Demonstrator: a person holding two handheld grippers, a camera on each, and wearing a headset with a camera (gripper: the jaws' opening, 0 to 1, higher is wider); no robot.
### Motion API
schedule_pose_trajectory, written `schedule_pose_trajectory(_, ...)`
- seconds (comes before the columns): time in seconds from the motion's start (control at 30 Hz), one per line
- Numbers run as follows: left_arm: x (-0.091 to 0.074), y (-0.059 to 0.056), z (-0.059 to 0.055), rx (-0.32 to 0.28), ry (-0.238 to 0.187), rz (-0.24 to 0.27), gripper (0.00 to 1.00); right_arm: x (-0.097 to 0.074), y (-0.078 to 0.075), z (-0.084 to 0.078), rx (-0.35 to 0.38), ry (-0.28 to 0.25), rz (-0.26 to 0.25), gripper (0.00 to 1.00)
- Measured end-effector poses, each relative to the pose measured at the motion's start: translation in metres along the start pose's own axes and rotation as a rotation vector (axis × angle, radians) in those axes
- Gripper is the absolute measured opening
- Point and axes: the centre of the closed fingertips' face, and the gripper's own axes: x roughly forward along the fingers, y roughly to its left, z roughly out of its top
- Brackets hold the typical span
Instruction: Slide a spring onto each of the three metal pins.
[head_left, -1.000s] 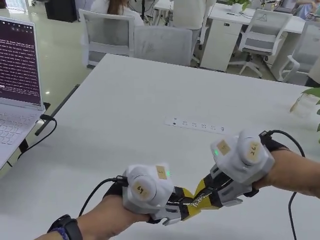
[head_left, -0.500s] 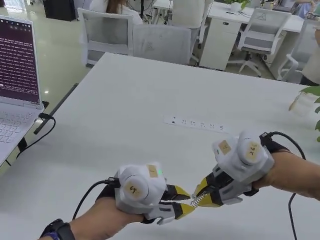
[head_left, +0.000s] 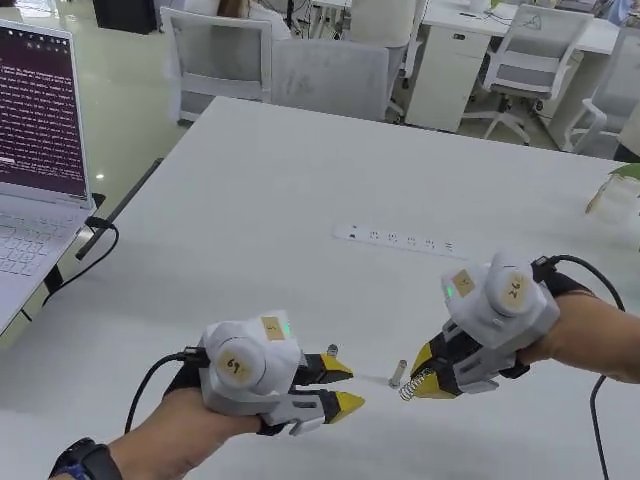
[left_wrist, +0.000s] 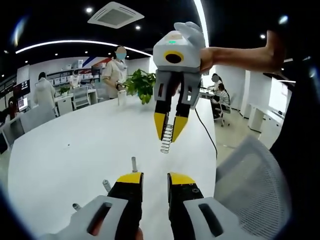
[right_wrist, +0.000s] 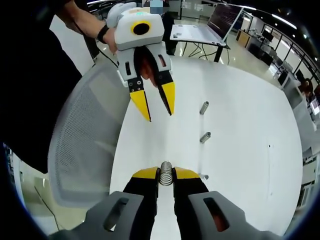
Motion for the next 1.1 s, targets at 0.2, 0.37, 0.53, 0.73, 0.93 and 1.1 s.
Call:
schedule_pose_trajectory(0.2, -0.012, 0.009, -0.012, -0.026, 0.015, 0.038, 0.16, 0.000, -0.010, -0.008, 0.024, 0.007, -0.013, 0.08)
schedule_pose_trajectory(0.37, -0.023, 0.017, -0.023, -0.046, 0.032, 0.070, 0.18, 0.000, -0.017, -0.013, 0.038, 0.013, -0.024, 0.08)
schedule_pose_trajectory(0.53, -0.034, 0.024, -0.036, -0.077, 0.047, 0.106, 0.22, 0.001, -0.025, -0.019, 0.056, 0.020, -0.033, 0.08)
schedule_pose_trajectory(0.73, -0.048, 0.032, -0.049, -0.110, 0.061, 0.152, 0.27, 0.003, -0.035, -0.027, 0.085, 0.035, -0.052, 0.08)
schedule_pose_trajectory(0.93, -0.059, 0.040, -0.057, -0.138, 0.065, 0.191, 0.31, 0.006, -0.043, -0.035, 0.102, 0.053, -0.063, 0.08)
schedule_pose_trajectory(1.1, -0.066, 0.044, -0.064, -0.154, 0.077, 0.214, 0.34, 0.009, -0.047, -0.040, 0.116, 0.063, -0.062, 0.08)
